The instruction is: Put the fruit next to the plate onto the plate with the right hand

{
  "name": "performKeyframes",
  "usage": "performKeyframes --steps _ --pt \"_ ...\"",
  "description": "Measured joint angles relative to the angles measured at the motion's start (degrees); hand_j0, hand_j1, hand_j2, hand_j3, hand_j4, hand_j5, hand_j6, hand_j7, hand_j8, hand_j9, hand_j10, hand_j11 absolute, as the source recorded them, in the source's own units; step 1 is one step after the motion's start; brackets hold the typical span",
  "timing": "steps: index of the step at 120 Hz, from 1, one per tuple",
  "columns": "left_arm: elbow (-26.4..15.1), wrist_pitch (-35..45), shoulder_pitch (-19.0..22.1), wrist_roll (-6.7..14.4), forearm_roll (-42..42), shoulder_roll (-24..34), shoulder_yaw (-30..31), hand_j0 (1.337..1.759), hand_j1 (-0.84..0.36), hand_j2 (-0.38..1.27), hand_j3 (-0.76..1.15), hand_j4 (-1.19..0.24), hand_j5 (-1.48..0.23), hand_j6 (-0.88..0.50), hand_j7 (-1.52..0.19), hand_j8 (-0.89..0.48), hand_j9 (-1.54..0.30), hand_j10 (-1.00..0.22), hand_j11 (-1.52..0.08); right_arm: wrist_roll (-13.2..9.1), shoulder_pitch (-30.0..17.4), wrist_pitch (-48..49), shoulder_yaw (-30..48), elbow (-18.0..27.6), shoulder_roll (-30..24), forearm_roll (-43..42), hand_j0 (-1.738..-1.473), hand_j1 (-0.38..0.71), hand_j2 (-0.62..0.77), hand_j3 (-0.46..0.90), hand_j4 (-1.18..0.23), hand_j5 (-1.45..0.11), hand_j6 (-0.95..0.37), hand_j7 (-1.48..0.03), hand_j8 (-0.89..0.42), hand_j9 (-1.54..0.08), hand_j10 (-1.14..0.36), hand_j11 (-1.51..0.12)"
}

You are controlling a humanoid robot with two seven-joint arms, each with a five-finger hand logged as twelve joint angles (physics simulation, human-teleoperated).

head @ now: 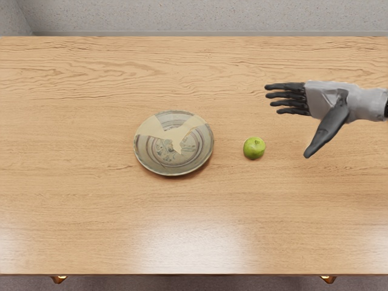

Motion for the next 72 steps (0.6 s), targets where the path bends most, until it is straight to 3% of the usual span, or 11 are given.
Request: performKeyframes --steps 14,27,40,50,59,72 --pt "0.0 0.0 0.0 0.0 0.0 0.0 0.0 1.658 0.07 0.05 0.00 -0.23 -0.30 -0.23 -0.30 -0.23 -0.30 -0.23 -0.30 -1.4 0.8 -0.3 1.0 7.8 -2.6 -10.6 -1.658 -0.31 -0.01 0.00 -0.04 -0.05 -0.04 -0.05 -0.04 -0.05 -0.04 -0.05" --pt "0.0 0.0 0.0 0.0 0.0 0.0 0.0 1.658 0.07 0.05 0.00 -0.23 -0.30 -0.23 -0.30 -0.23 -0.30 -0.23 -0.30 -5.9 1.2 -5.7 0.9 12.9 -4.3 -18.3 -1.658 -0.31 -0.01 0.00 -0.04 -0.05 -0.04 -0.05 -0.04 -0.05 -0.04 -0.05" --pt "0.0 0.0 0.0 0.0 0.0 0.0 0.0 1.658 0.07 0.05 0.00 -0.23 -0.30 -0.23 -0.30 -0.23 -0.30 -0.23 -0.30 -12.7 2.2 -16.1 -1.7 14.8 -3.0 -22.0 -1.658 -0.31 -0.01 0.00 -0.04 -0.05 -0.04 -0.05 -0.04 -0.05 -0.04 -0.05" --pt "0.0 0.0 0.0 0.0 0.0 0.0 0.0 1.658 0.07 0.05 0.00 -0.23 -0.30 -0.23 -0.30 -0.23 -0.30 -0.23 -0.30 -18.0 6.1 -24.0 -7.6 15.7 0.5 -22.9 -1.658 -0.31 -0.01 0.00 -0.04 -0.05 -0.04 -0.05 -0.04 -0.05 -0.04 -0.05" --pt "0.0 0.0 0.0 0.0 0.0 0.0 0.0 1.658 0.07 0.05 0.00 -0.23 -0.30 -0.23 -0.30 -0.23 -0.30 -0.23 -0.30 -20.4 10.1 -29.4 -13.1 16.0 4.0 -23.1 -1.658 -0.29 -0.01 0.00 -0.06 -0.07 -0.06 -0.07 -0.06 -0.07 -0.05 -0.07" --pt "0.0 0.0 0.0 0.0 0.0 0.0 0.0 1.658 0.07 0.05 0.00 -0.23 -0.30 -0.23 -0.30 -0.23 -0.30 -0.23 -0.30 -21.8 12.6 -32.7 -16.9 16.2 7.3 -22.5 -1.658 -0.28 -0.01 0.00 -0.06 -0.08 -0.07 -0.08 -0.06 -0.08 -0.06 -0.08"
